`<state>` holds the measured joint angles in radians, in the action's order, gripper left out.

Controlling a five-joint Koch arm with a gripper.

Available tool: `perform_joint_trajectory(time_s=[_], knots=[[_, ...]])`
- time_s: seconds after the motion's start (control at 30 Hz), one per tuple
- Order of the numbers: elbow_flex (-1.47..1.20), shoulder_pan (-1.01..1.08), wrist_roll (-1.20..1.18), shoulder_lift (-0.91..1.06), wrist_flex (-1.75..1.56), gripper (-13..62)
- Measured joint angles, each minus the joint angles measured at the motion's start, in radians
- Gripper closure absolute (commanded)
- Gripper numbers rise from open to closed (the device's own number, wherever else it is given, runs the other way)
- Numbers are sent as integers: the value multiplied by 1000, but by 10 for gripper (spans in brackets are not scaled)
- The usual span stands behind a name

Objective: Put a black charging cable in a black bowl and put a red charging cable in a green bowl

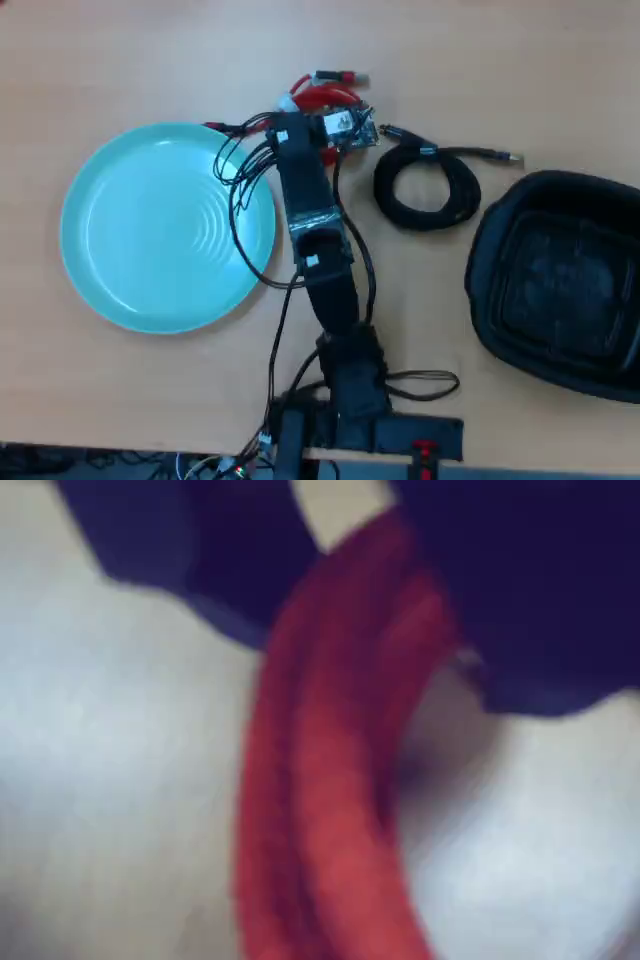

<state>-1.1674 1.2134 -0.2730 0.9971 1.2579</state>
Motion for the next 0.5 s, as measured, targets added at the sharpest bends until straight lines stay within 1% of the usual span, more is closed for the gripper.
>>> perform_joint_trajectory(time_s=[0.03, 0.13, 0.17, 0.5], knots=[[2, 2, 0, 0, 2, 400], [2, 5, 3, -2, 0, 524], [2, 6, 14, -2, 0, 535], [2, 9, 61, -2, 0, 549]])
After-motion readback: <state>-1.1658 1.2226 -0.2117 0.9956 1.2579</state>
